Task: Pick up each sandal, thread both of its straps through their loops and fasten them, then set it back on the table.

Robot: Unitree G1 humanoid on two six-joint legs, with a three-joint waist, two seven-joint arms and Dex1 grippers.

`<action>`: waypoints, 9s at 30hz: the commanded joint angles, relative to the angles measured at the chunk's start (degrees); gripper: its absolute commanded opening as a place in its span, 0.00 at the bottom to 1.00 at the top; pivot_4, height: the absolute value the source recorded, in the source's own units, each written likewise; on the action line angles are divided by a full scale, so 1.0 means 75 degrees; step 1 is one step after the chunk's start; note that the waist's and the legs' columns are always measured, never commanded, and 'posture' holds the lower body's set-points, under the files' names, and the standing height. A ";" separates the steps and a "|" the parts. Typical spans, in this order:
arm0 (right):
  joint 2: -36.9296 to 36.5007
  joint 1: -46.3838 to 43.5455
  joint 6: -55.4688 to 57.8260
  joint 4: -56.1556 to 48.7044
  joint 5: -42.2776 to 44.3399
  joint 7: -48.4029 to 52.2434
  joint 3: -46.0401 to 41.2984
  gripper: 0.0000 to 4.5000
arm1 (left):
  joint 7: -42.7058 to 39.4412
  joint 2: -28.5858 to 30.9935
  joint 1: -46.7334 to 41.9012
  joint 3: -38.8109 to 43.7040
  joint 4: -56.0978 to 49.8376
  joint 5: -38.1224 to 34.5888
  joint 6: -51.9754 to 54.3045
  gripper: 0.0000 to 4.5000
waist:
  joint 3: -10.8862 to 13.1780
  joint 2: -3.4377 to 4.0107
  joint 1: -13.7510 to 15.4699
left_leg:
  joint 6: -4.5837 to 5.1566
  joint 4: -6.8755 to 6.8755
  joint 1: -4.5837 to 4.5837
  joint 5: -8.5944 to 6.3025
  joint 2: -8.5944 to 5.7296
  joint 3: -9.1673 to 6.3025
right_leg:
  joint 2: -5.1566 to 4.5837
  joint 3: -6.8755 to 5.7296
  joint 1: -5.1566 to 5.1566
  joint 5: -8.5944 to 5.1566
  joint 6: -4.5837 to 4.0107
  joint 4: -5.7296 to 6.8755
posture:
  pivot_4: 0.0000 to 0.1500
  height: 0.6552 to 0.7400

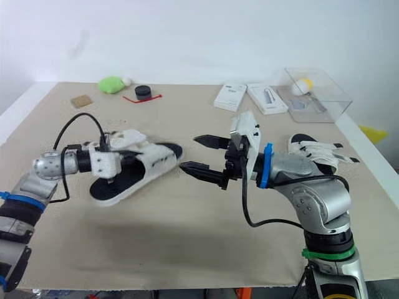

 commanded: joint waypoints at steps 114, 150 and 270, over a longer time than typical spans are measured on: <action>0.0956 0.0810 -0.0236 0.0754 -0.1653 -0.1436 0.2687 0.35 | 0.1509 -0.0190 0.2381 0.3805 -0.4992 -0.5447 1.1899 0.00 | -0.0016 0.0014 -0.0135 | 0.0131 -0.0013 -0.0023 0.0047 0.0151 0.0149 | 0.0063 -0.0028 -0.0095 -0.0020 -0.0015 0.0014 | 1.00 1.00; 0.1799 0.0097 -0.1714 0.3142 -0.3601 0.0026 0.3564 0.00 | 0.2896 -0.1504 0.0010 0.3514 -0.1004 -0.4019 1.2973 0.00 | -0.0042 -0.0019 -0.0135 | 0.0095 0.0001 -0.0004 0.0052 0.0143 0.0140 | 0.0072 -0.0023 -0.0075 0.0021 0.0004 0.0015 | 1.00 1.00; 0.2480 0.0747 0.1256 0.1629 -0.2321 -0.2442 0.2910 0.00 | 0.4012 -0.2712 -0.1041 0.5121 0.0087 -0.4652 1.4963 0.34 | -0.0049 -0.0025 -0.0143 | 0.0077 0.0001 -0.0002 0.0048 0.0141 0.0132 | 0.0075 -0.0020 -0.0091 0.0032 0.0008 0.0015 | 1.00 1.00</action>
